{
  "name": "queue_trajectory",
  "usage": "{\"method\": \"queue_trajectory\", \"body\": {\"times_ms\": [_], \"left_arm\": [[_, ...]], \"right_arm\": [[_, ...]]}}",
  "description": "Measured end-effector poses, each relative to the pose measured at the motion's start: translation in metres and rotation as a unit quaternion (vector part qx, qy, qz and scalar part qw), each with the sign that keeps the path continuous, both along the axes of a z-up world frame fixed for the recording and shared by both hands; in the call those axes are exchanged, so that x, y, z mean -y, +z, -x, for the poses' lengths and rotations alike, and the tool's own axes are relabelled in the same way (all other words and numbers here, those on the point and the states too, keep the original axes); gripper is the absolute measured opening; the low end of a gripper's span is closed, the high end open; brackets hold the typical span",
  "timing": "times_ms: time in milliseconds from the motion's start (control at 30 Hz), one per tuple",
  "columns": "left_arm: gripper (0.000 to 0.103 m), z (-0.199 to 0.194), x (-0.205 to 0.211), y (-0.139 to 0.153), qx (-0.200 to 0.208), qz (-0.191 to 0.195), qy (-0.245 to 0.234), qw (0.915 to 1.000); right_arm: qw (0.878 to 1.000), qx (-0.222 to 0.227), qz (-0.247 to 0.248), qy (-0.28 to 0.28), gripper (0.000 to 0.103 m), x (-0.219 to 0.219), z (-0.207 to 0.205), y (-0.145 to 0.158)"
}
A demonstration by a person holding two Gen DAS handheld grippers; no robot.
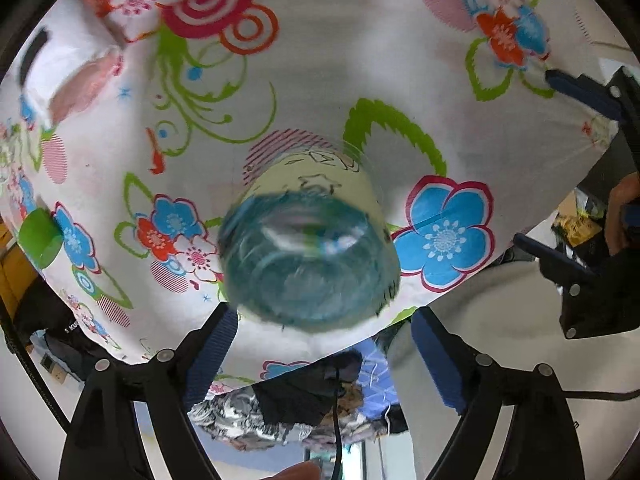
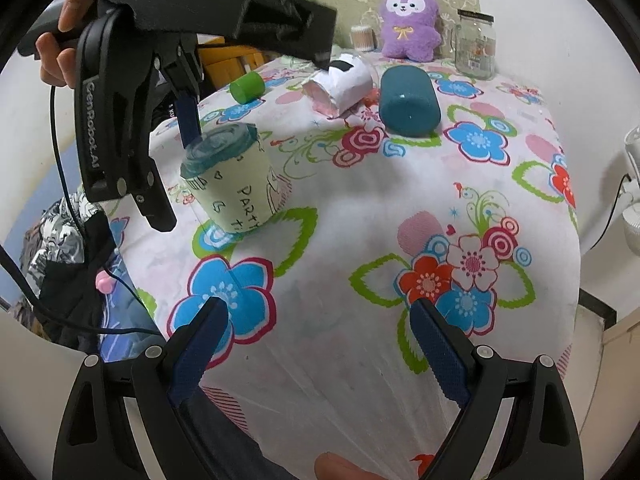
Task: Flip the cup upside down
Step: 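Rotate the printed cup with the left tool and lower it rim-down, then open the left tool and release the cup on the table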
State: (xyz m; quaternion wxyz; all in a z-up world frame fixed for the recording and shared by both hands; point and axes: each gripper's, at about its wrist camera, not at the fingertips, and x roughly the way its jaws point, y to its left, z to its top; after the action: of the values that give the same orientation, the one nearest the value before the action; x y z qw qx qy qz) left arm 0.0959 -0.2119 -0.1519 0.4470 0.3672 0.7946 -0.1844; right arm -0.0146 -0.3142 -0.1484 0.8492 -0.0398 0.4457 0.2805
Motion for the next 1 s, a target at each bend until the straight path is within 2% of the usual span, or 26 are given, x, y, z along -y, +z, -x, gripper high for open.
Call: {"method": "queue_trajectory", "body": {"times_ms": [200, 433, 667, 800, 1000], "left_arm": [[0.091, 0.005, -0.013, 0.032, 0.064, 0.060, 0.023, 0.9959], [0.091, 0.027, -0.038, 0.061, 0.123, 0.145, 0.050, 0.9804], [0.091, 0.042, -0.069, 0.075, 0.181, 0.204, 0.079, 0.9590], [0.091, 0.041, -0.086, 0.083, 0.198, 0.232, 0.102, 0.9471], [0.091, 0.036, -0.113, 0.102, 0.264, 0.268, 0.138, 0.9160]], "right_arm": [[1.000, 0.016, 0.008, -0.001, 0.094, -0.007, 0.001, 0.014], [0.999, 0.029, 0.019, -0.009, 0.094, -0.018, 0.001, 0.032], [0.999, 0.038, 0.034, -0.017, 0.094, -0.031, 0.003, 0.047], [0.998, 0.042, 0.044, -0.017, 0.094, -0.041, 0.002, 0.052], [0.996, 0.066, 0.047, -0.026, 0.094, -0.053, 0.000, 0.068]]}}
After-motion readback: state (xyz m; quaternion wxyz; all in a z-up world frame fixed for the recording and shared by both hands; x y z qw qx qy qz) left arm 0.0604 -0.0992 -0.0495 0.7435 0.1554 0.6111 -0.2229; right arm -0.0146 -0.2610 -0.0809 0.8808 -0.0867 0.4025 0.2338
